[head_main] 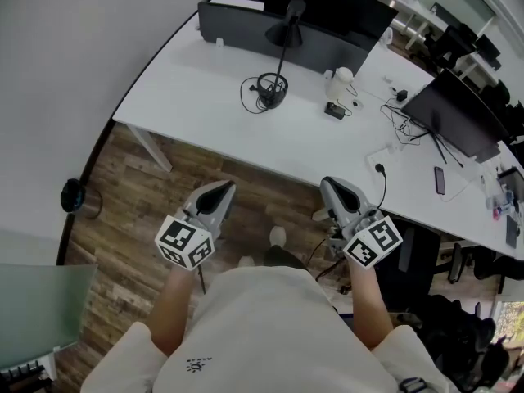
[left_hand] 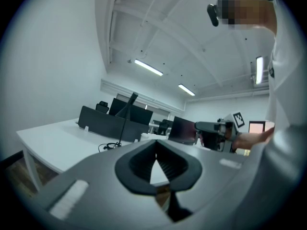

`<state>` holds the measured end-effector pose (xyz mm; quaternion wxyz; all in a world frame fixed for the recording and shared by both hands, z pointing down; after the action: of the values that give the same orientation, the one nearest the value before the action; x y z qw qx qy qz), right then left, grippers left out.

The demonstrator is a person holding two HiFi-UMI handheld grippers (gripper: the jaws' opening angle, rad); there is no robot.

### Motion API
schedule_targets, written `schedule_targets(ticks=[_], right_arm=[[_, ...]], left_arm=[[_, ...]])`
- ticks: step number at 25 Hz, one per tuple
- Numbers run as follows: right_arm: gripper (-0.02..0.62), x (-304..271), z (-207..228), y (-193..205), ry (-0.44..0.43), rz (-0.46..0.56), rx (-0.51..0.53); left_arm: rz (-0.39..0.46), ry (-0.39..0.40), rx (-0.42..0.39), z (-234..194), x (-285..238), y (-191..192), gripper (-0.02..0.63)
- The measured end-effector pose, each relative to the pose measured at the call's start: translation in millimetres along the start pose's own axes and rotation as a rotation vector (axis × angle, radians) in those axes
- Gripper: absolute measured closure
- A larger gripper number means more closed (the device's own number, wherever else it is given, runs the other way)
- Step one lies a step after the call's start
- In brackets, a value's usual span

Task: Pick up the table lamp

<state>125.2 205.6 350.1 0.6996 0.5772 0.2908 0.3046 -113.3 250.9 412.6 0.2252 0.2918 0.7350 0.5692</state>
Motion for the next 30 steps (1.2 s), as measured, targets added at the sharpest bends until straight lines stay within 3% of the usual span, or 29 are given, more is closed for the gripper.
schedule_targets(ticks=[10,20,30], right_arm=[[0.594,-37,20,3,-0.027,-0.004,-0.037],[0.593,-84,56,3,-0.044,-0.029,-0.004],[0.594,-132,106,-11,-0.104,-0.002,-0.091]], left_arm=[[-0.016,-0.025,0.009,-25,-16,0,0.611],[-0.025,-0.028,0.019,-64,-57,-7,0.611],[0.000,-0.015,0.045,-100,-108,-22,0.611]])
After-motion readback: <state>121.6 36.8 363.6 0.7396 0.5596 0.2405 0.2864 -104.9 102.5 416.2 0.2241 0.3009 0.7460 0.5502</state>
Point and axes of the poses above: the fingertips, and each gripper's own axes: x backward along the fingers, z to its right, y out of its underside, the point moved 4 cm from there along x, backward along the fingers, and after that the axes turned 14 degrees about y, right-handed, at the moved point
